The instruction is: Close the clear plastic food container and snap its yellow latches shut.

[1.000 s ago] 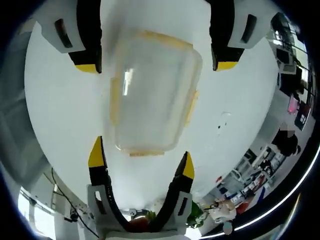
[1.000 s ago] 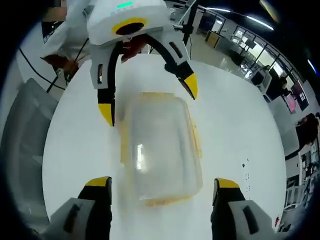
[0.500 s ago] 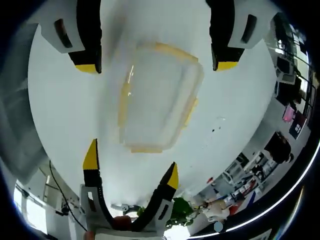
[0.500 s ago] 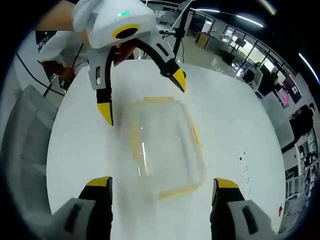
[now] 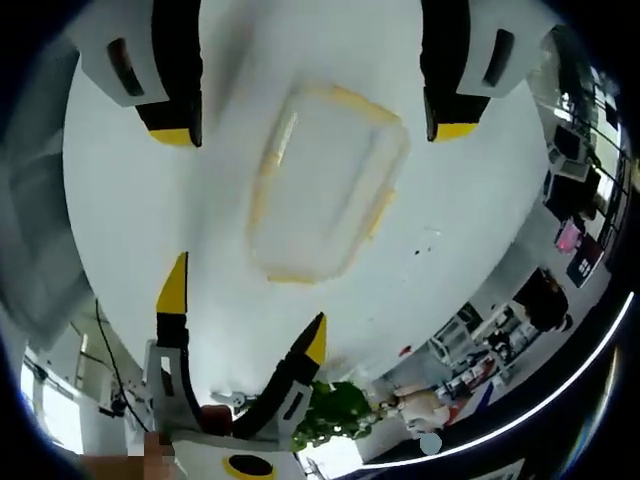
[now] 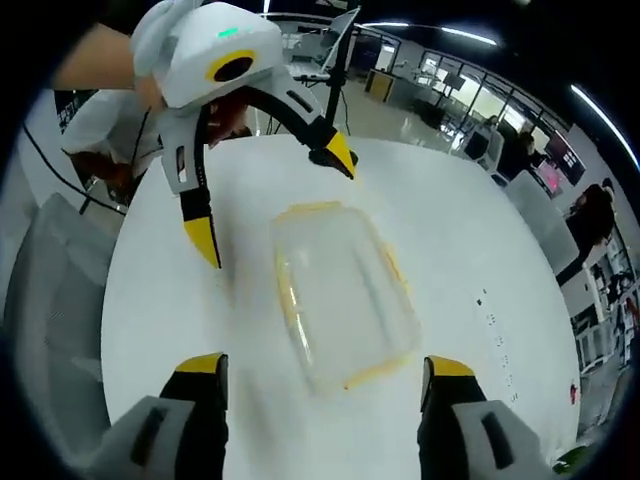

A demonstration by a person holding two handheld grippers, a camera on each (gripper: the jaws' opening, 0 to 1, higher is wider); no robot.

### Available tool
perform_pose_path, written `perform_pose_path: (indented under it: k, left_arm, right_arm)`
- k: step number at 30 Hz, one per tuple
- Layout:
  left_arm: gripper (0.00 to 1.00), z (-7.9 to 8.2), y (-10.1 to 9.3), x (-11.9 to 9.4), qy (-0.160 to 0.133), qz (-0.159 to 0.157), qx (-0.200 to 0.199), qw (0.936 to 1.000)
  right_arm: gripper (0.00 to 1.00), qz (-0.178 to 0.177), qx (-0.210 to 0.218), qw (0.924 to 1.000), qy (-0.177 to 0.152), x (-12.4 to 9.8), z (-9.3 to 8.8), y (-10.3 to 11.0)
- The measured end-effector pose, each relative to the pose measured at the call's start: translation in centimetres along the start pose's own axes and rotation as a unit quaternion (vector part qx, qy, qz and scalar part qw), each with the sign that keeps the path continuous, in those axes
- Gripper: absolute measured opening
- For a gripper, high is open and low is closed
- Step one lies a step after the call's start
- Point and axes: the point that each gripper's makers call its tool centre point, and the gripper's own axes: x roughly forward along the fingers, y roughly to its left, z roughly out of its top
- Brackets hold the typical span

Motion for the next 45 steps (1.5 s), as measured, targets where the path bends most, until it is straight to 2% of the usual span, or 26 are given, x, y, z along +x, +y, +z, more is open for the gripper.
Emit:
perform_pose_path:
  k: [11, 21, 26, 38, 45]
  left_arm:
    - [0.90, 0.6, -0.9, -1.3, -0.021, 0.017, -0.023, 0.9994]
    - [0.88, 1.2, -2.0, -2.2, -0.045, 0.028, -0.052, 0.9972]
    - [0.89, 1.3, -3.2, -2.7, -0.045, 0.032, -0.042, 0.9976]
    - [0.89, 0.6, -4.5, -4.1, -0.061, 0.043, -0.069, 0.9948]
    - [0.89, -0.3, -5.3, -4.7, -0.061, 0.049, -0.083, 0.9934]
  right_arm:
    - [0.78, -0.018, 0.027, 0.9993, -0.019, -1.3, -0.9, 1.6]
    - [0.78, -0.040, 0.052, 0.9967, -0.048, -2.9, -0.9, 2.6]
    - [0.78, -0.051, 0.058, 0.9953, -0.059, -3.8, -1.1, 2.9]
    - [0.78, -0.069, 0.081, 0.9913, -0.078, -5.4, -2.4, 4.1]
    - [0.78, -0.077, 0.095, 0.9882, -0.091, -5.9, -3.0, 5.2]
